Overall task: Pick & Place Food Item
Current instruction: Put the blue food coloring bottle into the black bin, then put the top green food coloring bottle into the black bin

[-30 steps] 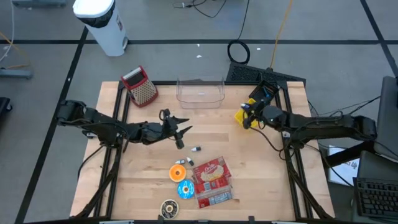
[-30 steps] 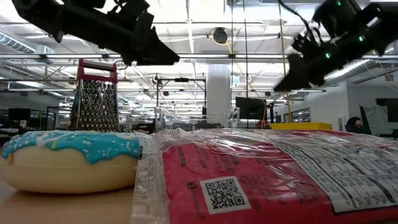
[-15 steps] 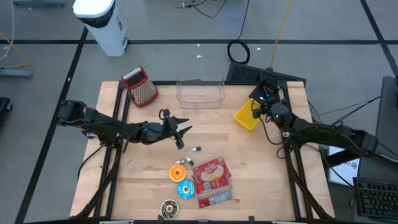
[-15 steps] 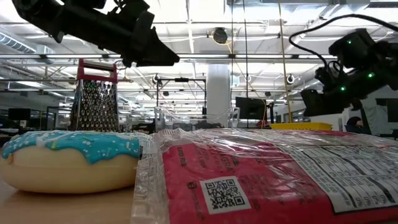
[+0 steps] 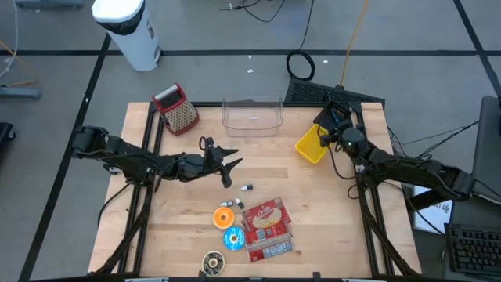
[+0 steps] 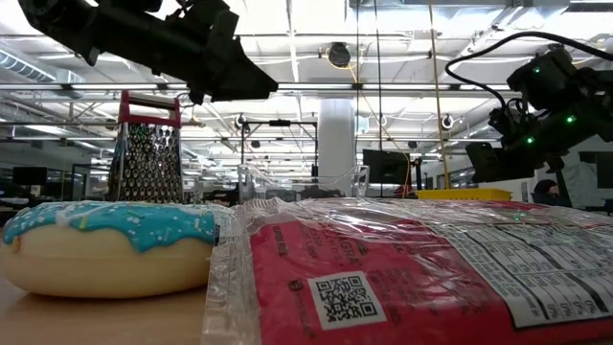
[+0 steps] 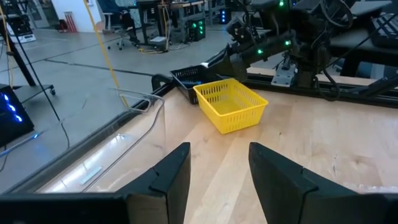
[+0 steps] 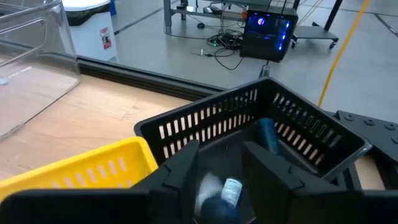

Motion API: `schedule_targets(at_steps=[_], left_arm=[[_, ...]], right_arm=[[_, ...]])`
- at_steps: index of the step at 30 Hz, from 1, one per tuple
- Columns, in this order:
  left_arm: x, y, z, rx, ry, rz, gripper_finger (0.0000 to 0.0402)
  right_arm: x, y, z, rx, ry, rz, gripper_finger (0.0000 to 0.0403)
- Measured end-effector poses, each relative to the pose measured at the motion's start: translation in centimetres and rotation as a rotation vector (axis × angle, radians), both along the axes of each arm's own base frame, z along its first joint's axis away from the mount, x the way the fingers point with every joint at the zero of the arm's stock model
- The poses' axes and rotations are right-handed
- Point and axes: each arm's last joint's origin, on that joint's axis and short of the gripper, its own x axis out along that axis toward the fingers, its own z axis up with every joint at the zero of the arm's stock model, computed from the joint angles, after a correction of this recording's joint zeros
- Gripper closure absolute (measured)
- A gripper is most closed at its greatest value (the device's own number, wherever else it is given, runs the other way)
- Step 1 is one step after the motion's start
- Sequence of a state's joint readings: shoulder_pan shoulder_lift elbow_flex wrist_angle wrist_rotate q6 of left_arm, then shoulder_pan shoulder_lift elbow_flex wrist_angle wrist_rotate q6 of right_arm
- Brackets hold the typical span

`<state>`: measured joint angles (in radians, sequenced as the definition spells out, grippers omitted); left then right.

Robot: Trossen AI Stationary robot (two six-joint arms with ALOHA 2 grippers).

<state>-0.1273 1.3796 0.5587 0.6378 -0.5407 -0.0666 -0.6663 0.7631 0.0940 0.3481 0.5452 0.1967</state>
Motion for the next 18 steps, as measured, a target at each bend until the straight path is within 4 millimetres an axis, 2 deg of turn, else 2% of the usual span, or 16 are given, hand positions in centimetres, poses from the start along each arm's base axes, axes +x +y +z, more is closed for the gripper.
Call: schedule_targets(at_steps=[10, 18], left_arm=[[0.0, -0.01, 0.02, -0.003, -0.003, 0.0, 0.024], [0.01, -0.17, -0.03, -0.047, -0.016, -0.018, 0.024]], right_arm=[[0.03, -0.06, 0.14, -0.018, 0.01, 0.008, 0.0219], [0.73, 0.05, 0.78, -0.031, -0.068, 0.196, 0.0205]])
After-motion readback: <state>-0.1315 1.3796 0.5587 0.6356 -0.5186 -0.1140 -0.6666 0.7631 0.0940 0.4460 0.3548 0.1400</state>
